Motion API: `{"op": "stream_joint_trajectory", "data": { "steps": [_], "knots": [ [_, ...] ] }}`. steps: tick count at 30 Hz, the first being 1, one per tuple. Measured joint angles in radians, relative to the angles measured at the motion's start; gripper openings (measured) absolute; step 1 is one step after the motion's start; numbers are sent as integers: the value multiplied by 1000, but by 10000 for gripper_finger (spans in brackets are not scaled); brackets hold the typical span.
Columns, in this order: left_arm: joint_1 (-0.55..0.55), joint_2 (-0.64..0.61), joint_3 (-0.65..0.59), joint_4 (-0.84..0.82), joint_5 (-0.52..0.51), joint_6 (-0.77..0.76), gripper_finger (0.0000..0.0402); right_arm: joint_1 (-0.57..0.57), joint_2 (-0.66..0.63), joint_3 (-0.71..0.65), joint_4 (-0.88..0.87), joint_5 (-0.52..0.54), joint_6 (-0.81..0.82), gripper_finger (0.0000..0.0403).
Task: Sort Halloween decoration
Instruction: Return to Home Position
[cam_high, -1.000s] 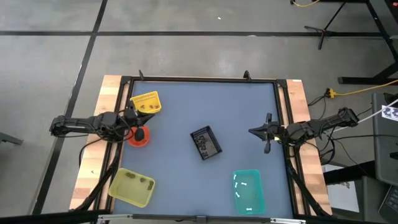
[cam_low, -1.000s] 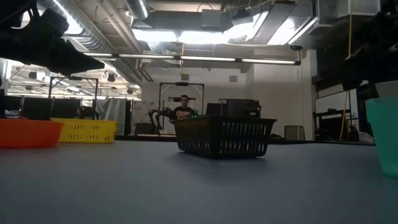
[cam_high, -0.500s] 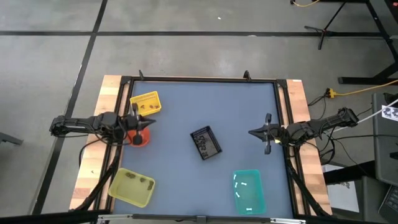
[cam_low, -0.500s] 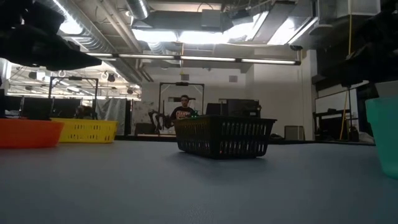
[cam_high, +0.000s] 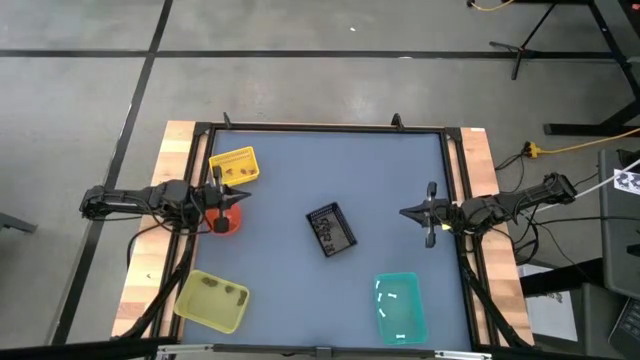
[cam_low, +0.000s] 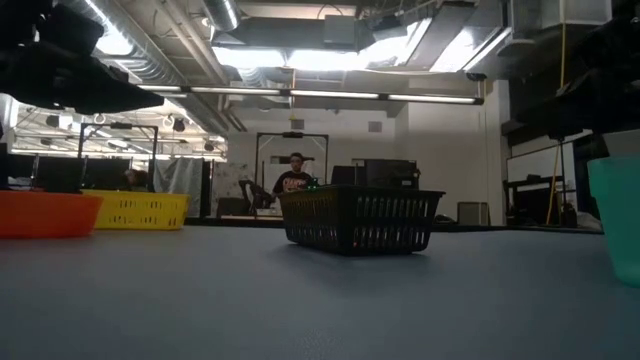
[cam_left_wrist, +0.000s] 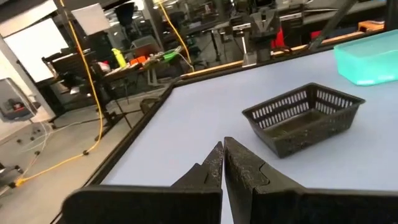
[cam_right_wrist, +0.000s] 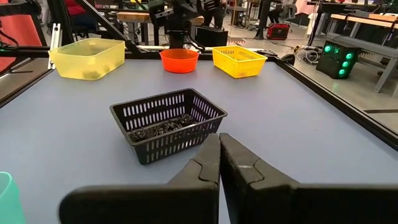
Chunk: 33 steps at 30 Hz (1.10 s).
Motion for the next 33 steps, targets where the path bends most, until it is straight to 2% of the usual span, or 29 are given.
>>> {"op": "stream_joint_trajectory", "data": {
  "steps": [20, 26, 33],
  "knots": [
    [0, 0, 0, 1, -7, -2, 0, -5, -30, 0, 0, 0, 1, 5],
    [0, 0, 0, 2, -7, -2, 0, -83, -89, 0, 0, -8, 1, 5],
    [0, 0, 0, 2, -7, -2, 0, -191, -100, 0, 0, -8, 1, 5]
  ]
}}
